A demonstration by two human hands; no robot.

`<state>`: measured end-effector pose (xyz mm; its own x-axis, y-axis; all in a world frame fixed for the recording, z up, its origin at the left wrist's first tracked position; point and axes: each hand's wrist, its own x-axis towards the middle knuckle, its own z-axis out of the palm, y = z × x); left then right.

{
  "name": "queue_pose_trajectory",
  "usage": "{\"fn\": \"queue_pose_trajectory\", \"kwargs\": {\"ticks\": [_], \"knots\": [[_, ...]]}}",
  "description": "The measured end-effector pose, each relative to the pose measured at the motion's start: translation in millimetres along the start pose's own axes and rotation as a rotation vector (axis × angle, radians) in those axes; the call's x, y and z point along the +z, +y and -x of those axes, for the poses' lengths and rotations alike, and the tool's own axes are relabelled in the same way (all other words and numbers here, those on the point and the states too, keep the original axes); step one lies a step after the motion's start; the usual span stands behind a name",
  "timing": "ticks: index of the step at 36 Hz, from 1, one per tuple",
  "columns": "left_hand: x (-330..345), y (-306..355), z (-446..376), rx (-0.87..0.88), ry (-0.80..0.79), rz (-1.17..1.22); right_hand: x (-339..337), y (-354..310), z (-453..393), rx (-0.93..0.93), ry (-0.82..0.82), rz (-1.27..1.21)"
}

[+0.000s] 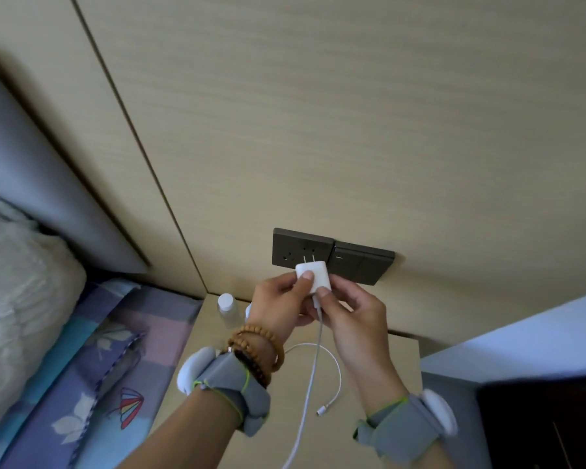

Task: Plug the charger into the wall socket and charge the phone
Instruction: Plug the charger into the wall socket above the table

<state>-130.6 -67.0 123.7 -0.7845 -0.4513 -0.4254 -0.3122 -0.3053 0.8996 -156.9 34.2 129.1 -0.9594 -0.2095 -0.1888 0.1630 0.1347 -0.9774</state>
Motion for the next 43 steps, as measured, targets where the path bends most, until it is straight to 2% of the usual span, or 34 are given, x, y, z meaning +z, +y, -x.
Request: {"fn": "queue_pose_trajectory", "kwargs": {"ticks": [14,21,36,43], "knots": [[-10,7,-9,0.065,-0.061,-0.174,18,1,4,0.025,0.069,-0.124],[-6,9,-8,0.102,0.020,-0.214,17,1,-1,-0.008,0.053,-0.151],[-2,22,-15,-0.026,0.054,-0.269,19,-4,-3,-0.037,0.053,-0.081],[-2,30,-18,-0.042,0.077,-0.399,21,-9,-1,0.042,0.040,-0.218]]}}
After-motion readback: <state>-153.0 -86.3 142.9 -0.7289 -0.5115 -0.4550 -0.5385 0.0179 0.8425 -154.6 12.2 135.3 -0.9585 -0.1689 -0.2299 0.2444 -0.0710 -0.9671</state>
